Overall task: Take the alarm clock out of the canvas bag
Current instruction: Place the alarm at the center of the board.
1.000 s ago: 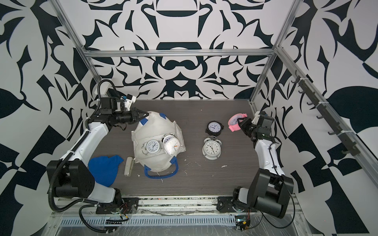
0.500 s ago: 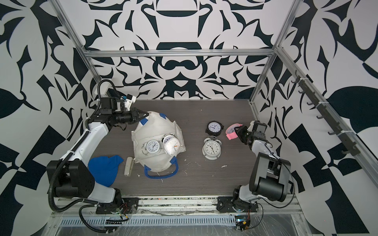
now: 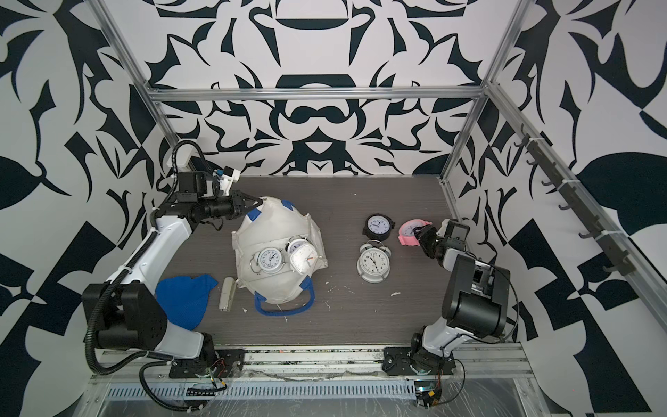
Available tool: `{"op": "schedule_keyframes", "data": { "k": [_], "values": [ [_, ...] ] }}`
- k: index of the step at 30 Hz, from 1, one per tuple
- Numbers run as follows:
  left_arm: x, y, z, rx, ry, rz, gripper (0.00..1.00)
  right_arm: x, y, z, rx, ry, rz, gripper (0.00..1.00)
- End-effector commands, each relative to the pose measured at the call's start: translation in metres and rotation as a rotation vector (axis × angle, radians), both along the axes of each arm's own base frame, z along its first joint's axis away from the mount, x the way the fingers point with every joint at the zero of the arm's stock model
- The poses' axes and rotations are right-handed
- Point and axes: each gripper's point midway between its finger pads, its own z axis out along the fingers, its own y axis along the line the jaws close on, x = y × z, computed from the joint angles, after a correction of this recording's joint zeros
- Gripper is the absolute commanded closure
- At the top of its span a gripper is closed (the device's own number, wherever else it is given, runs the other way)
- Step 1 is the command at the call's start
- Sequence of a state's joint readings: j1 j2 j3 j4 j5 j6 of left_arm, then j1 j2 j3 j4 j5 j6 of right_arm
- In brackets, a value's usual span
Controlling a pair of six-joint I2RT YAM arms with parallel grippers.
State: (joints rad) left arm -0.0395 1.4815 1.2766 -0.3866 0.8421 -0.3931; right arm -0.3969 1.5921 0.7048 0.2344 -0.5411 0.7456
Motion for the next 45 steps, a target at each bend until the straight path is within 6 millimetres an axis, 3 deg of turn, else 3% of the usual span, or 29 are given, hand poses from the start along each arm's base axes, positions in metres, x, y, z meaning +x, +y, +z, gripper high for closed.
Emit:
{"op": "schedule_keyframes", "data": {
  "k": [1,24,31,35,37,40,43,45],
  "values": [
    [0.000,-0.002,0.024,-0.024,-0.080,-0.023,1.00,0.006,-0.003,0.010,-0.001,-0.059,0.002,0.41],
    [0.000,-0.002,0.022,-0.022,-0.071,-0.019,1.00,-0.020,-0.013,-0.015,-0.023,0.040,-0.005,0.27],
    [0.000,-0.001,0.025,-0.018,-0.079,-0.017,1.00,-0.031,-0.020,-0.005,-0.069,0.054,-0.008,0.25],
    [0.000,-0.002,0.027,-0.015,-0.081,-0.019,1.00,-0.035,-0.022,0.022,-0.134,0.044,0.007,0.25],
    [0.000,-0.001,0.028,-0.012,-0.083,-0.018,1.00,-0.034,-0.019,0.044,-0.161,0.007,0.022,0.25],
    [0.000,-0.001,0.030,-0.010,-0.090,-0.020,1.00,-0.026,0.001,0.096,-0.197,-0.108,0.091,0.26],
    [0.001,-0.001,0.029,-0.008,-0.084,-0.019,1.00,-0.019,0.049,0.159,-0.278,-0.254,0.248,0.27],
    [0.000,-0.001,0.028,-0.002,-0.083,-0.018,1.00,-0.021,0.098,0.205,-0.331,-0.376,0.390,0.27]
  ]
}}
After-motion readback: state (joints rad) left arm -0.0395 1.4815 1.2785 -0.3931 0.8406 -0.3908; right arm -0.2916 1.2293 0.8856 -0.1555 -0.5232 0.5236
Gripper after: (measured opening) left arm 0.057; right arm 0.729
